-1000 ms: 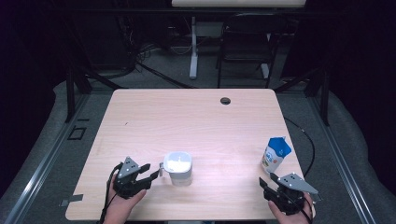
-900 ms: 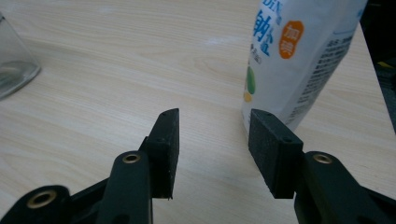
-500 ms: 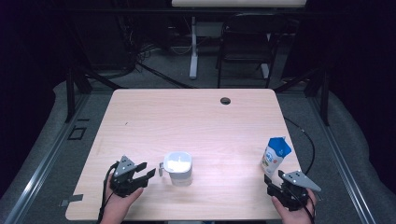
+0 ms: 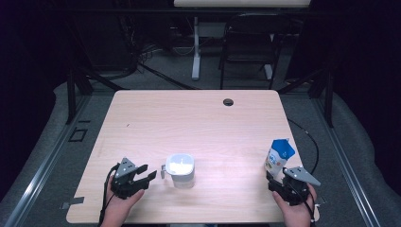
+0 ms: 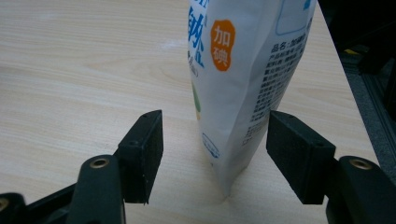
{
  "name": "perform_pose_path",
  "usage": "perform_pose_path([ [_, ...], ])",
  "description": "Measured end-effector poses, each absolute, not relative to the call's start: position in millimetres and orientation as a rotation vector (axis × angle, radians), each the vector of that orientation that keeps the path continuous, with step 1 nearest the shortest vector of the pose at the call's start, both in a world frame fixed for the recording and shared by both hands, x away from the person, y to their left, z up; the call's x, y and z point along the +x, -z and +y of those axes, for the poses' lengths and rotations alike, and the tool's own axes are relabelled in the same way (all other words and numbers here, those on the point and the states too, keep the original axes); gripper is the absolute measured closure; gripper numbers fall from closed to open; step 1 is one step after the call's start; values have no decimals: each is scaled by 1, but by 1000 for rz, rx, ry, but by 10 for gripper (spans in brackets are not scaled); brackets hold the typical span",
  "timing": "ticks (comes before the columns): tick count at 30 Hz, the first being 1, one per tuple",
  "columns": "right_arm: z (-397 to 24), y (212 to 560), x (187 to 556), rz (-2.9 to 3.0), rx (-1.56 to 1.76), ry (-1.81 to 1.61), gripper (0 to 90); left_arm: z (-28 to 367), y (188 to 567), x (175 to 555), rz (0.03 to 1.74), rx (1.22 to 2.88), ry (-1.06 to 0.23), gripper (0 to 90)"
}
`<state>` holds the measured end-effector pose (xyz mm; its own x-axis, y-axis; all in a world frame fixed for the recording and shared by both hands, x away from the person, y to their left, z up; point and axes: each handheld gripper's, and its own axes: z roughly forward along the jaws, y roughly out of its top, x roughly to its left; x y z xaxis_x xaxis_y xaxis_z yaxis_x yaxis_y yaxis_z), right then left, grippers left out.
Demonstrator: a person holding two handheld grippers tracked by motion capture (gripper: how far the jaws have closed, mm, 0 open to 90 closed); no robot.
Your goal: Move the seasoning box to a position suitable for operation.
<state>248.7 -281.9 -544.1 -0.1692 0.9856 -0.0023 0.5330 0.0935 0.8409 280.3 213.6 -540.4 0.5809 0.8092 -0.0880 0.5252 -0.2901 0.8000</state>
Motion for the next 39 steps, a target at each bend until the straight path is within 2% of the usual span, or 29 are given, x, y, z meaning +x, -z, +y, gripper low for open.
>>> perform_pose_path([
  [22, -282, 553, 275, 1715, 1528, -917, 340, 214, 542, 281, 1075, 1980, -423, 536],
  [39, -278, 564, 279, 1679, 1533, -907, 334, 215, 541, 280, 1073, 1961, -430, 536],
])
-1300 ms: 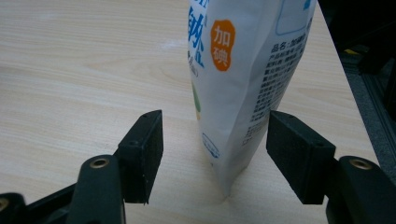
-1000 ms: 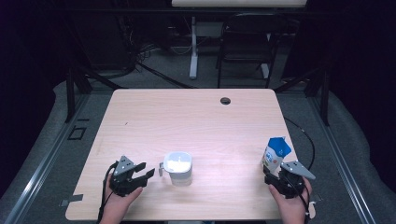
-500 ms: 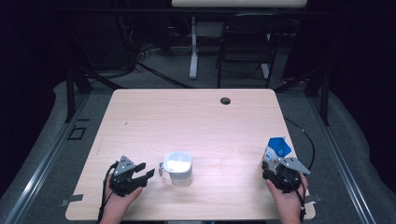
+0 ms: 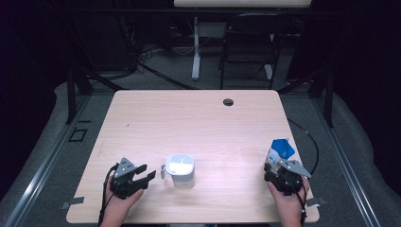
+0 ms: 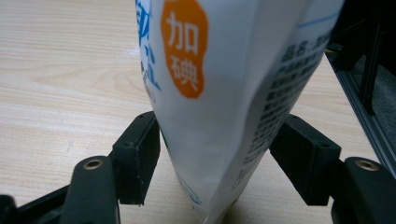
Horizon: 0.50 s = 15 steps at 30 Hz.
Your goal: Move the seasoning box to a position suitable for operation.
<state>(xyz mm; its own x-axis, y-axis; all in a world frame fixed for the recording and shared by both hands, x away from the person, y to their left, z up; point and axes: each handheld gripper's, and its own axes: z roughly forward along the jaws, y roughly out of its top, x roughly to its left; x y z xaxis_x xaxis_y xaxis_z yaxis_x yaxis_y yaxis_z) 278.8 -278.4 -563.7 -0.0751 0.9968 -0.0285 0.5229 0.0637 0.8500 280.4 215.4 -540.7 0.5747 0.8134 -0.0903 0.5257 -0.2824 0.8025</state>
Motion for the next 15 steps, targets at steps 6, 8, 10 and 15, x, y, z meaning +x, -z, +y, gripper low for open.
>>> perform_pose_path([
  [6, -279, 566, 278, 1680, 1547, -910, 334, 216, 536, 279, 1066, 1956, -427, 539],
  [8, -278, 566, 277, 1684, 1550, -911, 331, 216, 533, 277, 1055, 1951, -433, 544],
  [10, -278, 567, 276, 1677, 1550, -918, 331, 217, 528, 276, 1044, 1955, -430, 558],
  [15, -279, 565, 275, 1681, 1549, -924, 332, 218, 526, 276, 1046, 1939, -430, 564],
])
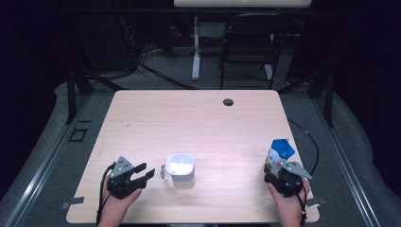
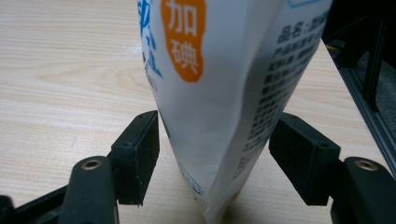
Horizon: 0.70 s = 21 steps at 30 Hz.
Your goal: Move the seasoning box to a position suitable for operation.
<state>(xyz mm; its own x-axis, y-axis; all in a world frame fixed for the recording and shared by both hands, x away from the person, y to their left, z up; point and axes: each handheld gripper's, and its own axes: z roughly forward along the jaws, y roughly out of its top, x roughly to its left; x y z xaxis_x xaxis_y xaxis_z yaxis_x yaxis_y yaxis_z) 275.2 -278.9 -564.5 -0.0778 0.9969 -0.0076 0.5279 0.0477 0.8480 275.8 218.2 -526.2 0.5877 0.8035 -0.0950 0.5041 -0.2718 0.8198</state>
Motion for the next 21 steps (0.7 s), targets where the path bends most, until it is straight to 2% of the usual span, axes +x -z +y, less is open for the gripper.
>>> perform_pose_path([
  [16, -276, 570, 283, 1650, 1528, -929, 333, 217, 526, 277, 1044, 1941, -413, 589],
  [21, -278, 570, 283, 1651, 1527, -930, 375, 218, 525, 276, 1045, 1935, -414, 591],
])
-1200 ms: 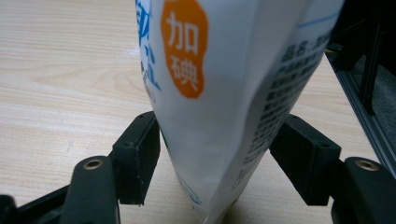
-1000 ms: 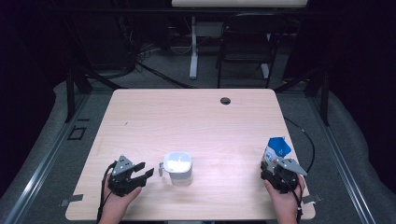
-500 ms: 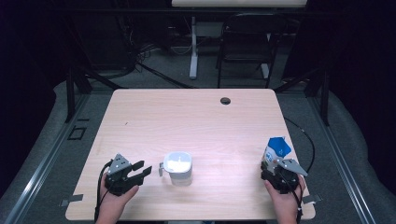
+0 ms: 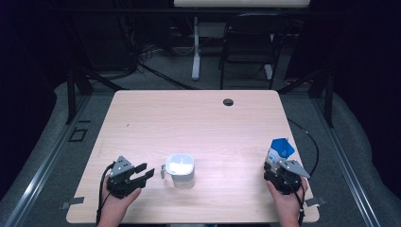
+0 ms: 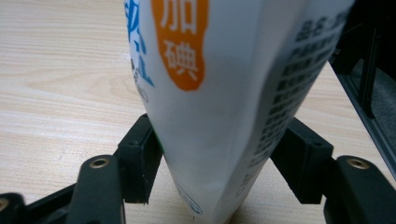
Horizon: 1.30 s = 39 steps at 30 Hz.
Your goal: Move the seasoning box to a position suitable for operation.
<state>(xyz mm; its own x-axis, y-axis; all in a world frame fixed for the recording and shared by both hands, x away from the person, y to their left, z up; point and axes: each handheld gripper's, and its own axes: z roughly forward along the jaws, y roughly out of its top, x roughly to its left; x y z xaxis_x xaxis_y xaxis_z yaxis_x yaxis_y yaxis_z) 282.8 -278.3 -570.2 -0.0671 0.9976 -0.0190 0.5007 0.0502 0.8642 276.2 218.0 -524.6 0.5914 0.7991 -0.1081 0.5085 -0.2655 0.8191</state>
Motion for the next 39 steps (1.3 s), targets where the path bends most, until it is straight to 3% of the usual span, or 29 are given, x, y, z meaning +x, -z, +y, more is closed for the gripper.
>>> perform_pose_path([
  [23, -286, 571, 284, 1734, 1455, -989, 431, 221, 530, 279, 1067, 1939, -411, 587],
  [39, -241, 571, 283, 1889, 1312, -1082, 432, 222, 532, 280, 1064, 1945, -416, 583],
])
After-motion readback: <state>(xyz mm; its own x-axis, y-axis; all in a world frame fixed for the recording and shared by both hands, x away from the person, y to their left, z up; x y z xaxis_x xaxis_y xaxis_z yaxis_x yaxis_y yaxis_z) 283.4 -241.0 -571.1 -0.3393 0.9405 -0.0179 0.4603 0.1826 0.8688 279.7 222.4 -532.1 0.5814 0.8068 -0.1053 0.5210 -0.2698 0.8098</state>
